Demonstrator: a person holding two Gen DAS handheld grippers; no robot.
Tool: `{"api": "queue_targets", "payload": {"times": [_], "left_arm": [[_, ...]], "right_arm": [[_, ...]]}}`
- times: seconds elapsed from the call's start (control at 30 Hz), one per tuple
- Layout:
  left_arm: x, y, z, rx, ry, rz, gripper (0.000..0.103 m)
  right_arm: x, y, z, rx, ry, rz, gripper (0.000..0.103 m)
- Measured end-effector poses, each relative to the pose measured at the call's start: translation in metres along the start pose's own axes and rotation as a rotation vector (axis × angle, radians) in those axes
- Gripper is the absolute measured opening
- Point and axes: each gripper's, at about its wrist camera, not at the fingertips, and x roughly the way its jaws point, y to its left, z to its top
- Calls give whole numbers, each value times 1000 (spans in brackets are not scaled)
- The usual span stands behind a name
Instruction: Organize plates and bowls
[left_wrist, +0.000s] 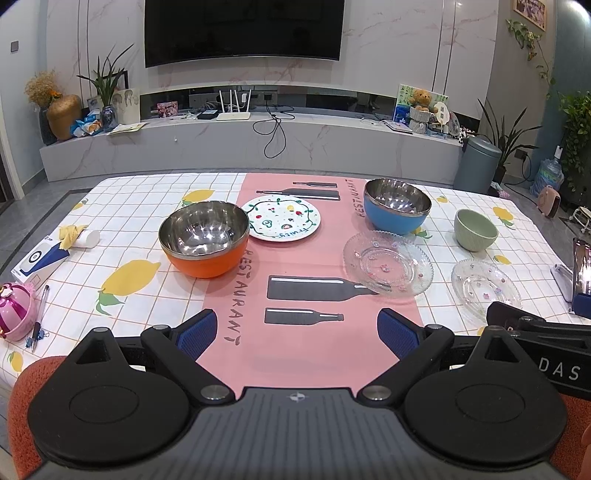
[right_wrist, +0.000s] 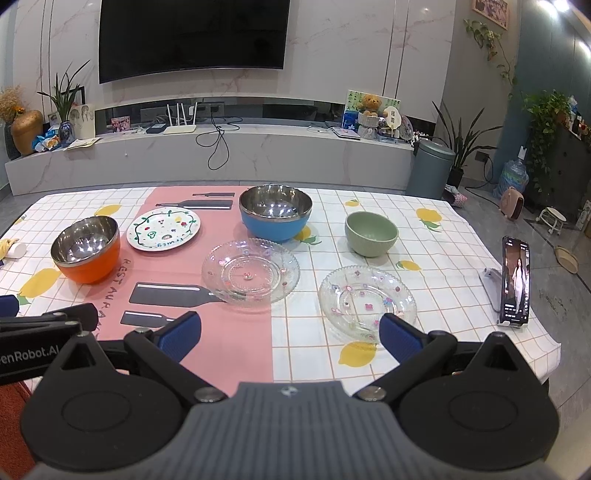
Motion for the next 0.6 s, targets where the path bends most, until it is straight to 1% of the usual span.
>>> {"api": "queue_targets", "payload": {"times": [0.6], "left_arm": [[0, -1, 1, -2, 0, 0, 103]], "right_arm": [[0, 1, 0, -3, -1, 2, 100]]}}
